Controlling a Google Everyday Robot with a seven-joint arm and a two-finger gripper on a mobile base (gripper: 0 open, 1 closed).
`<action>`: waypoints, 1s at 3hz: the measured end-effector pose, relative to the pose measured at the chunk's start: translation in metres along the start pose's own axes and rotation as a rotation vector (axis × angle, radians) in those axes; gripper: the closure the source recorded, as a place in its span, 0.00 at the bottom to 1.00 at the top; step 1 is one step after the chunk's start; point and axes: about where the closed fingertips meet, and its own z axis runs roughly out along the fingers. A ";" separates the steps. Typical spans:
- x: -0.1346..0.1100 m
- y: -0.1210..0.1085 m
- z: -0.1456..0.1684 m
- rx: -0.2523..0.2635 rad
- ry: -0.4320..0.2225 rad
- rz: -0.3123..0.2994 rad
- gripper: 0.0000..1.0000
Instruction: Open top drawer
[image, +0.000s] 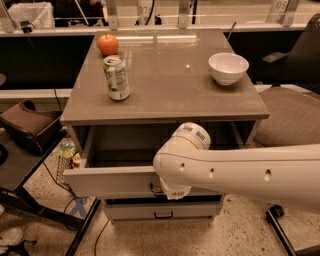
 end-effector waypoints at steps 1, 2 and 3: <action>0.015 0.014 -0.038 0.025 0.004 0.011 1.00; 0.057 0.039 -0.126 0.071 0.019 0.084 1.00; 0.048 0.051 -0.160 0.099 0.009 0.044 1.00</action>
Offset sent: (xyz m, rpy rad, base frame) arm -0.1170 -0.1274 0.2671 -0.0057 -0.1661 -0.0689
